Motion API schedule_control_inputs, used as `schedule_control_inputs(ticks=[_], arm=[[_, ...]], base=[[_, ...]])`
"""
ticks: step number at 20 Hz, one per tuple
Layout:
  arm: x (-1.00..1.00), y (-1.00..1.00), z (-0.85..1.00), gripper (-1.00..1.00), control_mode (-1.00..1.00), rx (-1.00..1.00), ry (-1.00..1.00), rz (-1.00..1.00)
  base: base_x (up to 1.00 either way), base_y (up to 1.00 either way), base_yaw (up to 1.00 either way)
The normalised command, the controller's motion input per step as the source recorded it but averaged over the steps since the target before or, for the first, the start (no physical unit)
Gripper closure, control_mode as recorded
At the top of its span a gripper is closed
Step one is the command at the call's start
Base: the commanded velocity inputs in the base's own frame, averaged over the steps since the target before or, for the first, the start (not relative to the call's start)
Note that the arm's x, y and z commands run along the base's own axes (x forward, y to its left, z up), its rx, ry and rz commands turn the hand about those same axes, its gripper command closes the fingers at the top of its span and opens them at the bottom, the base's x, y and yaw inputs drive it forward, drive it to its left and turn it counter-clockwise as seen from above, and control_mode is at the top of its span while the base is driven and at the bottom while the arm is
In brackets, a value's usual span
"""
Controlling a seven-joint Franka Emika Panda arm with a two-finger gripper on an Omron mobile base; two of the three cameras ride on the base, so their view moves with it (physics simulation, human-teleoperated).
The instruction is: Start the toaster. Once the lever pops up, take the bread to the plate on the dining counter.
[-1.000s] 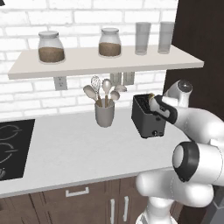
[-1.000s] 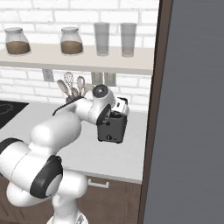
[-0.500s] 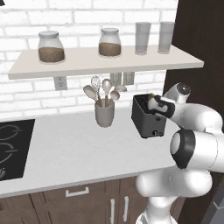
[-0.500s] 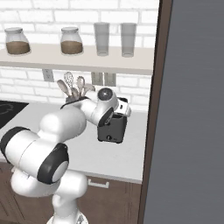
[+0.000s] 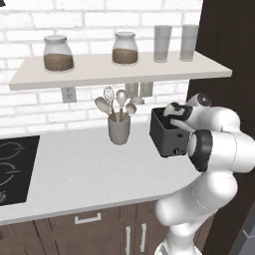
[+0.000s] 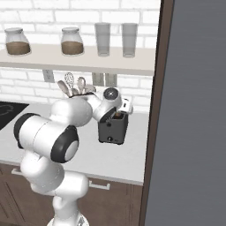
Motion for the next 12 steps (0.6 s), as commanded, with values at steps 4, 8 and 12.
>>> schedule_control_inputs(ticks=[4, 8, 12], arm=[[0.27, 0.0, -0.17, -1.0, -1.0, 0.0, 0.0, 0.05], [0.25, -0.05, -0.21, -1.0, -1.0, 0.0, 0.0, 0.03], [0.12, -0.02, -0.26, -1.0, -1.0, 0.0, 0.0, 0.02]], base=[[0.0, 0.0, 0.0], [0.0, 0.0, 0.0], [0.0, 0.0, 0.0]])
